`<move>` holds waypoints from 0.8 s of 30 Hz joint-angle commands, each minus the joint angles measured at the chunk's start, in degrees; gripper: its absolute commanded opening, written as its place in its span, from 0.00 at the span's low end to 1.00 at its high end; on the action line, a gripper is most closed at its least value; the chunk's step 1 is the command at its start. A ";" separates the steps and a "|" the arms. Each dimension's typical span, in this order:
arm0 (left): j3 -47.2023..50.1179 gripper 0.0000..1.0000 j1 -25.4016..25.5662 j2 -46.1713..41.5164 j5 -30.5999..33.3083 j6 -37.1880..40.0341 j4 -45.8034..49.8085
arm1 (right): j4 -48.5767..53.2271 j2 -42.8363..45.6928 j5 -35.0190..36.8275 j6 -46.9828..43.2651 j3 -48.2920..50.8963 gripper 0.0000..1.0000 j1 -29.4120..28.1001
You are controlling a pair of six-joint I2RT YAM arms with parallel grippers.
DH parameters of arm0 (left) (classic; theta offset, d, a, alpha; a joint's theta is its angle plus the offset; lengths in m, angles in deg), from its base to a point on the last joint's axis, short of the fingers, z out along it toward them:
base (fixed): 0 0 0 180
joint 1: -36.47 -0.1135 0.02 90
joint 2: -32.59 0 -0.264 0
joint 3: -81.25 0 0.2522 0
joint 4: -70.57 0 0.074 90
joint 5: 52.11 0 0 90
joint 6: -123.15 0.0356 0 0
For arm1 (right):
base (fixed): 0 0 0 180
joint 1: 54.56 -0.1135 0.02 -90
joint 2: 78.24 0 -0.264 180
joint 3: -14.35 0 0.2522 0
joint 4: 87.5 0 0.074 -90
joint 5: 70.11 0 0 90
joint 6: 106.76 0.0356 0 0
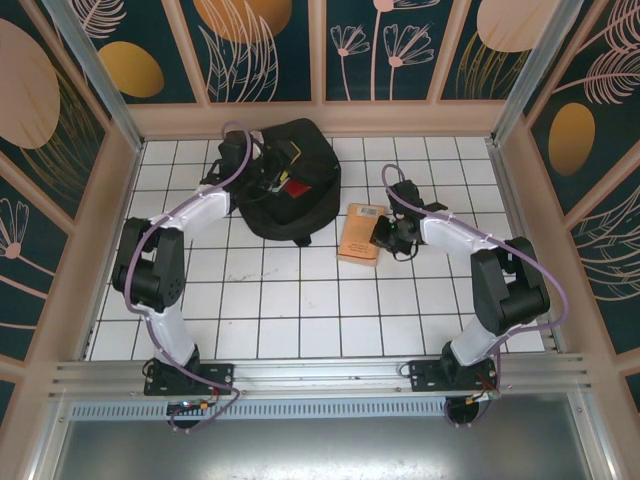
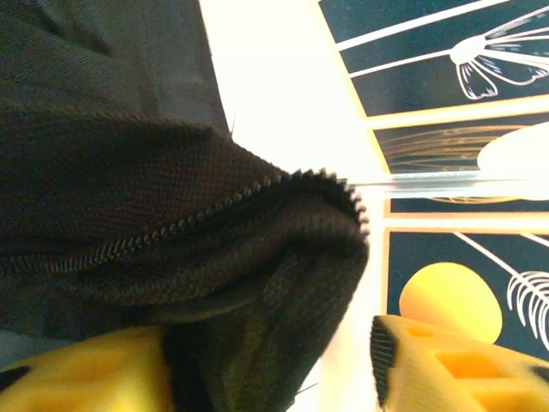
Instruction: Pack books, pencil case, and school supplies into a backpack
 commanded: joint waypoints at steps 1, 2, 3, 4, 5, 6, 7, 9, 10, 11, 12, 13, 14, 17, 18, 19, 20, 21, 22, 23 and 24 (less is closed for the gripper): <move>-3.06 0.71 1.20 -4.82 5.08 11.27 11.50 | 0.15 3.61 1.65 -1.44 0.99 0.30 1.01; -3.86 0.77 2.12 -5.87 7.04 15.09 14.65 | 0.37 4.40 2.06 -1.69 1.41 0.35 1.38; -4.56 0.83 3.34 -6.76 9.16 18.67 17.90 | 0.41 5.26 2.19 -2.11 1.90 0.42 1.80; -5.28 0.85 4.54 -6.76 11.37 21.49 20.82 | 0.32 5.96 2.19 -2.54 2.24 0.47 2.14; -5.95 0.87 6.01 -8.44 14.09 24.53 23.85 | 0.13 6.89 2.65 -2.77 2.92 0.54 2.53; -6.73 0.88 7.65 -8.82 16.40 27.25 26.43 | -0.55 8.19 2.62 -2.83 3.57 0.63 3.01; -7.42 0.88 9.23 -8.91 18.77 29.27 28.42 | -1.62 8.95 1.49 -3.21 4.43 0.73 3.40; -9.47 0.89 13.32 -7.96 24.32 33.31 33.08 | -3.65 9.91 -0.54 -3.50 5.48 0.85 4.61; -10.28 0.90 14.69 -7.51 27.39 34.46 34.83 | -3.99 9.68 -1.10 -3.70 5.35 0.86 5.09; -10.82 0.90 15.92 -7.50 31.15 35.89 36.48 | -4.51 9.36 -2.14 -4.06 5.45 0.85 5.55; -10.93 0.90 16.79 -7.52 34.86 37.00 37.78 | -5.20 9.07 -3.25 -4.27 5.63 0.84 6.02; -11.00 0.90 17.34 -7.52 36.43 38.03 38.25 | -6.02 8.85 -4.31 -4.29 5.92 0.84 6.36; -10.76 0.91 17.98 -7.52 35.73 39.47 38.03 | -7.38 8.57 -6.37 -4.30 6.47 0.84 6.73; -9.22 0.88 20.58 -4.78 23.12 40.14 34.13 | -10.09 7.54 -10.02 -2.95 7.72 0.82 8.16; -8.19 0.87 21.31 -3.72 17.36 39.04 31.88 | -11.07 7.28 -11.03 -2.46 8.15 0.82 8.69; -6.98 0.86 21.74 -2.69 13.54 37.84 29.70 | -11.84 7.21 -11.77 -1.99 8.82 0.82 9.26; -5.73 0.85 21.96 -1.51 10.34 36.33 27.23 | -12.86 7.05 -12.73 -1.43 9.52 0.82 9.79; -4.66 0.85 22.09 -0.13 7.77 35.03 24.94 | -14.03 6.95 -14.05 -1.01 10.27 0.82 10.32; -3.92 0.85 22.09 1.24 6.00 34.06 22.84 | -15.00 6.76 -15.08 -0.67 10.79 0.82 10.61; -3.15 0.85 22.15 2.83 3.96 32.84 20.73 | -15.95 6.40 -16.10 -0.20 11.35 0.82 10.89; -3.20 0.85 22.15 4.76 2.37 32.01 19.20 | -17.17 5.97 -17.41 0.22 11.85 0.82 11.07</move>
